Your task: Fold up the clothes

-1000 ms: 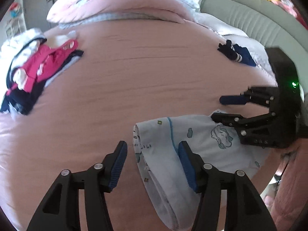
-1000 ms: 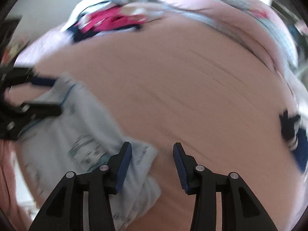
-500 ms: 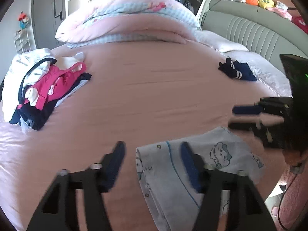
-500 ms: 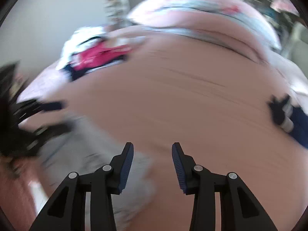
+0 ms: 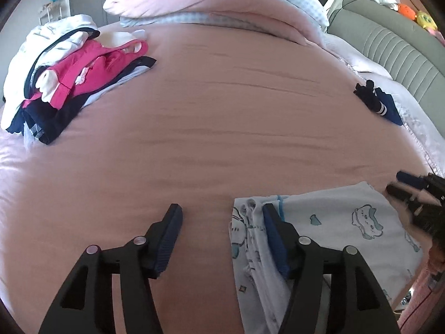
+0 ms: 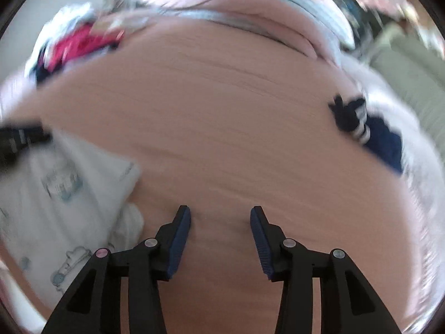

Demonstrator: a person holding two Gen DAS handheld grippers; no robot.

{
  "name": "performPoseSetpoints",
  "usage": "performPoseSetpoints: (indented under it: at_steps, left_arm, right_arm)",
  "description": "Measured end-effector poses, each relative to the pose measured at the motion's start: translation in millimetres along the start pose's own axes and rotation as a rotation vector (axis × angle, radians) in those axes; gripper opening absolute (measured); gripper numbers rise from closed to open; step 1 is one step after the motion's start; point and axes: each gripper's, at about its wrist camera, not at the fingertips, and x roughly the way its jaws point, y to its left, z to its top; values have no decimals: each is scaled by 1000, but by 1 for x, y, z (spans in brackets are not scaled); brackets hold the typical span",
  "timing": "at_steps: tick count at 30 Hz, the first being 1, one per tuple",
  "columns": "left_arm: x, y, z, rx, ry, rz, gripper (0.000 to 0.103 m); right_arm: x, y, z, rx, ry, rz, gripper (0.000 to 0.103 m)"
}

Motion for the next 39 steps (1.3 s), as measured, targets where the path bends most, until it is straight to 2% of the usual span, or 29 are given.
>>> performPoseSetpoints:
  at_steps: [3,5,6,8,12,14,16,18,21,22,24,25,27,31,33,36,37,39]
  left_arm:
    - [-22,-2,0,15,-44,2,57]
    - [-39,-3,-3,24,-65,-19,57]
    - [-46,-2,-7,22,-62,-54,57]
    - [-52,-6,-16,32,-18,-117,57]
    - [-37,-26,-24,158,42,-62,58]
    - [-33,-22,-18,137,41,-60,65]
    - [-31,-15,-16,98,45,-63,72]
    - [-30,-11,-15,73,49,-74,71]
    - [-48,-16,-14,76,-32,-93,69]
    - [-56,-16,-11,55,-72,-132,69]
    - [-62,-17,-7,30,-114,-173,69]
    - [-57,-19,-6,42,-101,-147,69]
    - [-42,-23,-5,65,-58,-98,69]
    - [-21,-21,-9,46,21,-93,70]
    - [-13,-21,-14,38,51,-96,70]
    - [-8,-17,-16,5,67,-118,73]
    - [-7,-18,-16,11,66,-116,73]
    - [-8,-22,-17,36,58,-97,74]
  right_arm:
    - [-19,10,15,20,-63,161,43]
    - [-21,14,7,9,-44,162,44]
    - [-22,16,4,3,-34,163,44]
    - [-24,20,-4,-7,-15,164,44]
    - [-29,27,-19,-29,23,166,42]
    - [-31,31,-27,-40,42,167,42]
    - [-33,34,-34,-51,61,169,51]
    - [-35,38,-42,-62,80,170,52]
    - [-47,34,-46,-67,88,220,52]
    - [-52,32,-47,-68,89,240,52]
    - [-62,24,-38,-61,35,277,52]
    - [-65,23,-28,-54,-1,282,52]
    - [-58,25,-7,-61,-27,271,52]
    - [-14,48,18,-226,21,176,52]
    - [10,56,16,-280,81,207,50]
    - [16,55,6,-293,84,239,48]
    - [15,54,4,-301,79,236,47]
    - [15,62,3,-357,52,171,48]
